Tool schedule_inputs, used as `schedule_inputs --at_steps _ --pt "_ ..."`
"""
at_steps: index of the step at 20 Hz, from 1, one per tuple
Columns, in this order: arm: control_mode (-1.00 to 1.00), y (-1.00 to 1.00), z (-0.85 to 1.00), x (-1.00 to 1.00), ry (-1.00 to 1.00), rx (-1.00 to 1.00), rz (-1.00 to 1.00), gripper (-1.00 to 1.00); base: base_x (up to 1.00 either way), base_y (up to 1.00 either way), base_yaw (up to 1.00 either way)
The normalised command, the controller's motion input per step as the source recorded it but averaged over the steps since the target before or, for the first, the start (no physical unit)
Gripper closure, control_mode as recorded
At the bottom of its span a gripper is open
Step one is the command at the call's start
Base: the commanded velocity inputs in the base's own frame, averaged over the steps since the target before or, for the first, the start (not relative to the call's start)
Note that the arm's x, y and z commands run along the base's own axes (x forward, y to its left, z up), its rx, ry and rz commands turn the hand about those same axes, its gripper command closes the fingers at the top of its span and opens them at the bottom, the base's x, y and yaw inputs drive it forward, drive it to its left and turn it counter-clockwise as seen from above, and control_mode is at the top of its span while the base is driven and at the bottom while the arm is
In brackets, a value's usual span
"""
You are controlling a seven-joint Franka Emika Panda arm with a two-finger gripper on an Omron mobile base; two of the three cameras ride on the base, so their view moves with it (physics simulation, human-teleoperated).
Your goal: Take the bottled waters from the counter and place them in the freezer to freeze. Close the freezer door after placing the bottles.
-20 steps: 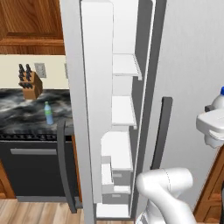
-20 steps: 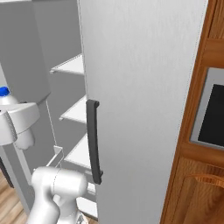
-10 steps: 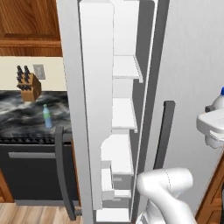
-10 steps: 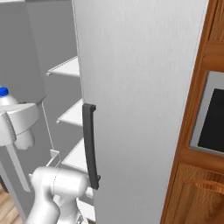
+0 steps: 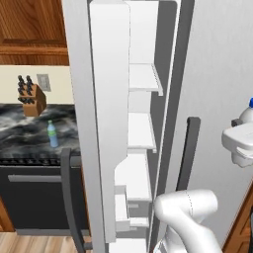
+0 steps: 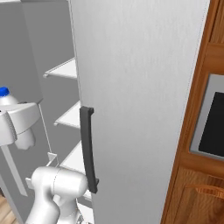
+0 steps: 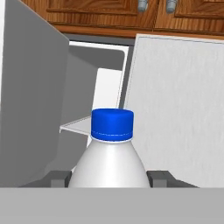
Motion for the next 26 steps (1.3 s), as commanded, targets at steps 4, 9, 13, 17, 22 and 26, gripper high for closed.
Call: schedule_inputs --at_steps 4,9,13,17,22,26 --pt "1.0 0.0 0.0 0.0 0.0 0.0 0.0 1.0 0.05 0.26 0.0" --pt "1.0 0.0 0.0 0.0 0.0 0.0 0.0 1.0 0.14 0.26 0.0" --pt "1.0 0.0 0.0 0.0 0.0 0.0 0.0 1.0 0.16 0.26 0.0" --pt "1.0 0.0 0.0 0.0 0.0 0.0 0.0 1.0 0.24 0.27 0.0" --pt "1.0 0.0 0.0 0.0 0.0 0.0 0.0 1.0 0.46 0.16 0.03" --pt "1.0 0.0 0.0 0.0 0.0 0.0 0.0 1.0 0.32 0.0 0.07"
